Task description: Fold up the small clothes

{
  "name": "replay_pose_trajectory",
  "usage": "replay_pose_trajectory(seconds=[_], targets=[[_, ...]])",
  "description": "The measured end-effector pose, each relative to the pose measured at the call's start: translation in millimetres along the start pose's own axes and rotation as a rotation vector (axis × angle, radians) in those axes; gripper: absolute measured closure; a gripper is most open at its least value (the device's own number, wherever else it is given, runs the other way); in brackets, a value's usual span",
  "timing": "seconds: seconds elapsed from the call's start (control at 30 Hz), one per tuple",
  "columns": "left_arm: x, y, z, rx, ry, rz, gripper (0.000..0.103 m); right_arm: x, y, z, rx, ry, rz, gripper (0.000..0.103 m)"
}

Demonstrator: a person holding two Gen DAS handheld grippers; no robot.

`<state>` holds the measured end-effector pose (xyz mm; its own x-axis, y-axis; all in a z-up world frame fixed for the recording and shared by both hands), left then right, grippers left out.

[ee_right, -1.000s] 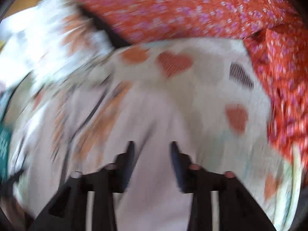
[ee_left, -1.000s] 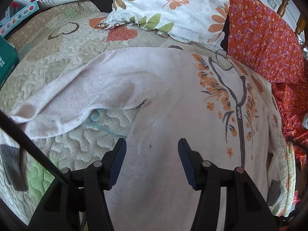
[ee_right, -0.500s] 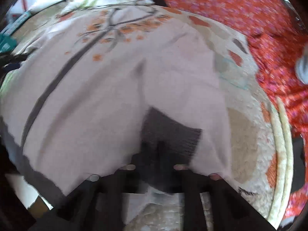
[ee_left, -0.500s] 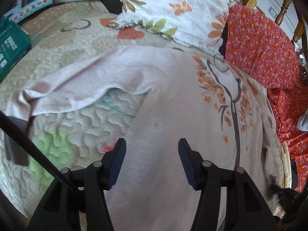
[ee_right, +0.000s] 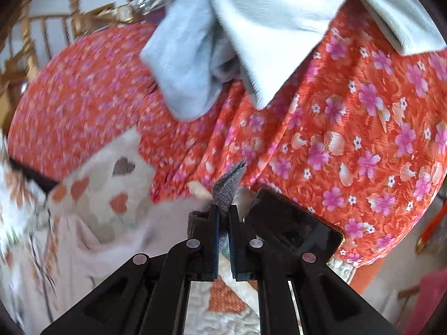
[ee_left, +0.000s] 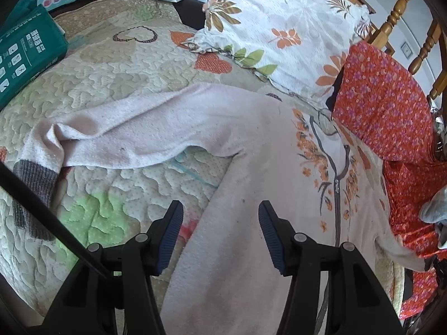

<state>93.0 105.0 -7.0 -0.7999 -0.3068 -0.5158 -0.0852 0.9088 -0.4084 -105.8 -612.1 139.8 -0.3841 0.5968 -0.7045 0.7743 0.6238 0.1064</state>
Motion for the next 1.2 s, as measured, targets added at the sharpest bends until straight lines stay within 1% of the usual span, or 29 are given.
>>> replay_pose_trajectory(seconds=[0.1,0.17,0.23,0.3,0.4,0.47,0.53,0.6,0.67,0.73,0.77,0.8,0.83,0.87,0.9,0.93,0.97,1.0,1.03,1.07,1.13,1.2], targets=[[-2.9,0.8,-3.4,0.004,-0.007,-0.008,0.048,2.8,23.3,-0.7,-0.066,0.023,0.000,0.097],[-4.7,-0.3,-3.3,0.010,-0.006,-0.007,0.048,3.1,36.3,-3.4,-0.078,0.021,-0.024,0.097],[-6.0,-2.6,-2.7,0.018,-0.002,-0.007,0.048,-6.6,48.7,-7.4,-0.104,0.007,-0.022,0.097],[-7.3,-4.9,-3.9,0.027,-0.006,0.000,0.048,-21.0,72.6,-12.3,-0.142,-0.019,-0.068,0.097],[-9.6,-4.3,-9.8,0.027,-0.018,0.015,0.048,-25.8,148.3,-30.6,-0.217,-0.054,-0.252,0.097],[-11.6,-1.5,-14.7,0.027,-0.027,0.014,0.048,-9.8,214.9,-43.0,-0.299,-0.058,-0.381,0.097],[-15.5,3.9,-20.2,0.024,-0.040,0.006,0.048,20.3,283.2,-52.1,-0.381,-0.050,-0.506,0.097],[-21.7,11.5,-26.4,0.019,-0.058,-0.009,0.048,62.9,353.4,-59.9,-0.474,-0.021,-0.621,0.097],[-28.3,19.7,-32.3,0.016,-0.074,-0.025,0.048,117.0,419.8,-69.4,-0.574,0.023,-0.724,0.097],[-37.1,30.4,-39.2,0.007,-0.098,-0.051,0.048,172.1,477.0,-75.2,-0.657,0.073,-0.807,0.097],[-40.7,35.5,-41.9,0.000,-0.108,-0.061,0.047,202.8,503.4,-77.8,-0.702,0.111,-0.844,0.097],[-45.2,42.1,-45.3,-0.011,-0.121,-0.075,0.047,236.8,528.7,-80.3,-0.759,0.171,-0.885,0.096],[-48.1,47.4,-47.8,-0.018,-0.130,-0.084,0.046,260.7,543.1,-81.2,-0.790,0.216,-0.921,0.096],[-50.2,52.2,-49.9,-0.023,-0.136,-0.093,0.046,282.1,556.3,-85.3,-0.812,0.236,-0.960,0.095],[-51.5,56.7,-51.9,-0.024,-0.138,-0.101,0.045,293.4,561.3,-88.8,-0.824,0.231,-0.984,0.091],[-52.0,59.2,-53.3,-0.022,-0.138,-0.104,0.045,297.7,563.9,-91.2,-0.829,0.222,-0.998,0.079],[-52.8,61.2,-53.6,-0.021,-0.137,-0.108,0.044,294.2,563.6,-87.5,-0.822,0.211,-1.001,0.071],[-53.2,62.3,-53.0,-0.021,-0.132,-0.109,0.044,287.3,555.9,-84.3,-0.802,0.193,-0.990,0.060],[-53.5,62.7,-51.9,-0.021,-0.126,-0.111,0.044,277.8,546.6,-80.1,-0.766,0.168,-0.974,0.058],[-53.7,61.7,-50.4,-0.015,-0.119,-0.114,0.044,262.9,530.8,-69.2,-0.713,0.149,-0.952,0.057],[-53.2,54.5,-46.9,0.001,-0.111,-0.114,0.043,235.9,497.7,-48.3,-0.621,0.137,-0.901,0.057],[-50.7,41.4,-39.7,0.011,-0.099,-0.087,0.041,211.6,462.2,-23.0,-0.526,0.134,-0.852,0.057]])
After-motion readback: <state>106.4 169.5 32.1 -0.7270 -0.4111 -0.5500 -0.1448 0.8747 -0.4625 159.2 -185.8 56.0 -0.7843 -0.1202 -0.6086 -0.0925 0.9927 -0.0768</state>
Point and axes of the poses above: each gripper's, at about its wrist camera, not at the fingertips, and z roughly the way its jaws point, y to its left, x to its underside, the point moved 8 cm from there along z, roughly the way its jaws point, and after that the axes turned 1 degree about -z, right-handed, at the moved point
